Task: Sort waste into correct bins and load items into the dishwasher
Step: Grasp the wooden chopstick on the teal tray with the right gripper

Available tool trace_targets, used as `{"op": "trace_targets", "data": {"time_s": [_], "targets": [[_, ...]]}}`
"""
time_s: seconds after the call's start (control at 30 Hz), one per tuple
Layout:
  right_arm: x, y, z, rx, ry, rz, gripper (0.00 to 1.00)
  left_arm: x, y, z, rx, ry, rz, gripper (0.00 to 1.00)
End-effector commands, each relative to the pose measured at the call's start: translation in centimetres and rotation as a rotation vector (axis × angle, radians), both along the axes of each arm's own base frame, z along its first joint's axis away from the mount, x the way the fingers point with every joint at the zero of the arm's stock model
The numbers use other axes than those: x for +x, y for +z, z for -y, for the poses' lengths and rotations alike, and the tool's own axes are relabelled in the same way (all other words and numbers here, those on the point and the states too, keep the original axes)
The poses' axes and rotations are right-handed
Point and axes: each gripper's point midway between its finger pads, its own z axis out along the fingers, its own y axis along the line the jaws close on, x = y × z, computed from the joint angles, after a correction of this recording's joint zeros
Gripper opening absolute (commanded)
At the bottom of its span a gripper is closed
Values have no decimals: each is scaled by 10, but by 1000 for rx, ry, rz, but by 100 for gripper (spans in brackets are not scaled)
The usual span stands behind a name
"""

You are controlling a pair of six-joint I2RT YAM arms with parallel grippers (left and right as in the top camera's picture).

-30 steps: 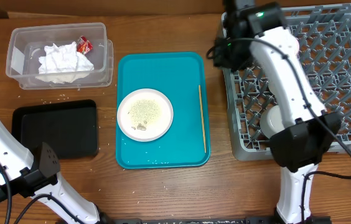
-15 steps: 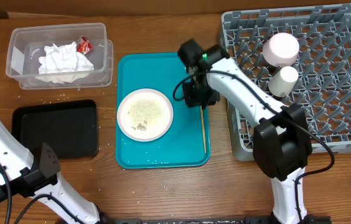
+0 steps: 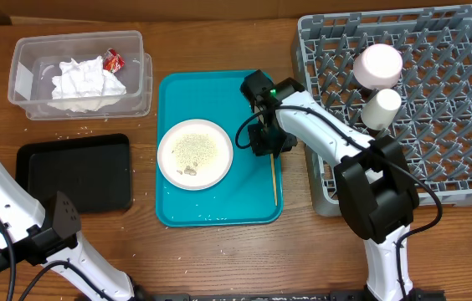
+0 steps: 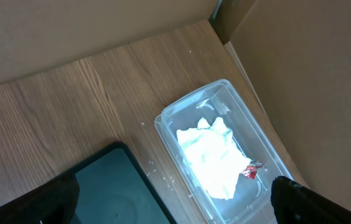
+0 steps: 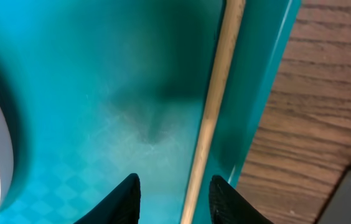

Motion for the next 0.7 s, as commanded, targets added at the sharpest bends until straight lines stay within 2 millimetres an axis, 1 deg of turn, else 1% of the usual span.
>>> {"op": "trace_targets", "data": {"time_s": [0.0, 0.13, 0.37, 0.57, 0.6, 0.67], "targets": [[1, 1, -1, -1, 14, 17, 38, 4, -3, 1, -7, -1, 0, 100], [2, 0, -2, 2, 10, 23, 38, 4, -3, 1, -7, -1, 0, 100], [0, -17, 4, -18, 9, 33, 39, 4, -3, 1, -7, -1, 0, 100], [-8, -26, 7, -23, 10, 11, 39, 4, -3, 1, -7, -1, 0, 100], [-9, -26, 7, -21, 7, 7, 36, 4, -3, 1, -7, -1, 0, 100], [-11, -26, 6, -10, 2, -2, 24, 4, -3, 1, -7, -1, 0, 100]]}}
